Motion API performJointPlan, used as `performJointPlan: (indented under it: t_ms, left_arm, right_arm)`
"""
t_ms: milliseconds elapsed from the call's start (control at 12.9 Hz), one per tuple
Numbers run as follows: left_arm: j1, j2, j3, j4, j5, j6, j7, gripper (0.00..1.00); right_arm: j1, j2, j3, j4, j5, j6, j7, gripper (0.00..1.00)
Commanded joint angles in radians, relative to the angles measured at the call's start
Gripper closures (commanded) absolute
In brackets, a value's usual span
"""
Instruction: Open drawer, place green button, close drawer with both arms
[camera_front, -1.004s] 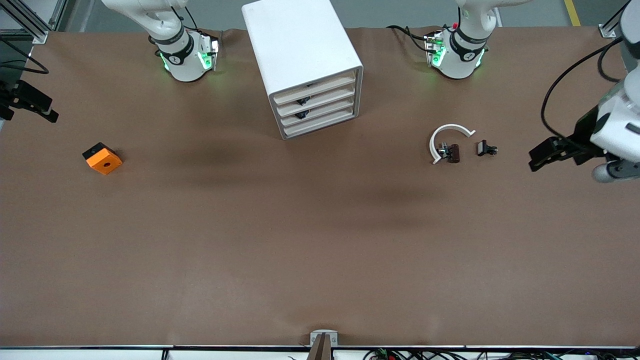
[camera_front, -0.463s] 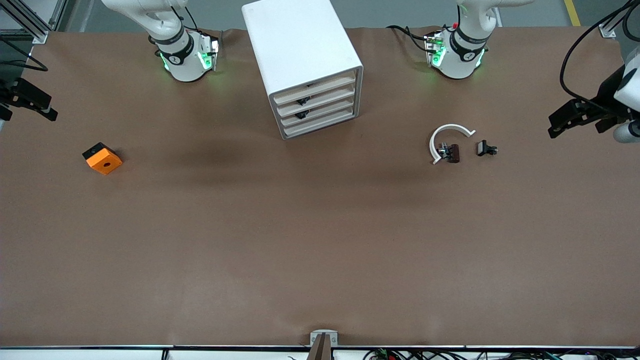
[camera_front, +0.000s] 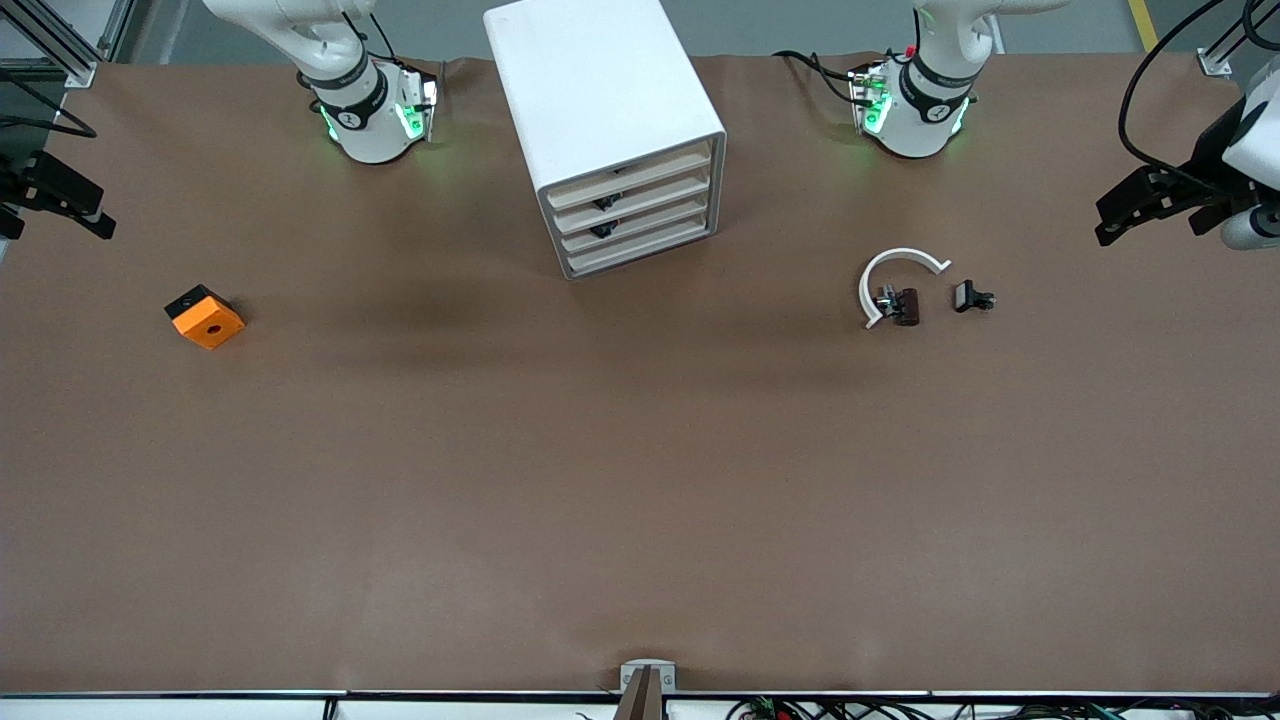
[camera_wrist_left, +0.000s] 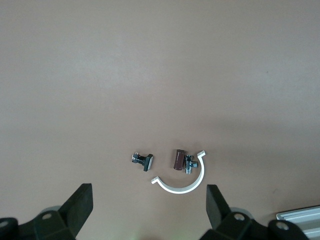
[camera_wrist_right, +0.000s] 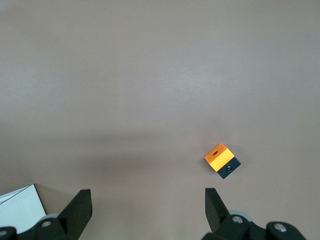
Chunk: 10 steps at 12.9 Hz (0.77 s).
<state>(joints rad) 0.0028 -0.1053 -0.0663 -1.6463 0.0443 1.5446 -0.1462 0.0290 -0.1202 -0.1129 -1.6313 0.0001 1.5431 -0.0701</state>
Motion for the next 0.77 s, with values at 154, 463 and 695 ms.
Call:
performJointPlan:
  t_ms: [154,463,695]
  left_arm:
    - [-0.009,-0.042,0.002,-0.046,-0.011,-0.006,0.017,0.00]
    - [-0.001,-0.063,-0.027,-0.059,-0.012,-0.004,0.019,0.00]
    - [0.000,-0.062,-0.024,-0.052,-0.012,-0.015,0.025,0.00]
  right_arm:
    - [0.006,-0.030,0.001,-0.019,0.012,-0.014,-0.011,0.00]
    - [0.005,-0.033,-0.001,-0.022,0.012,-0.017,-0.011,0.00]
    - [0.005,-0.033,-0.001,-0.022,0.012,-0.017,-0.011,0.00]
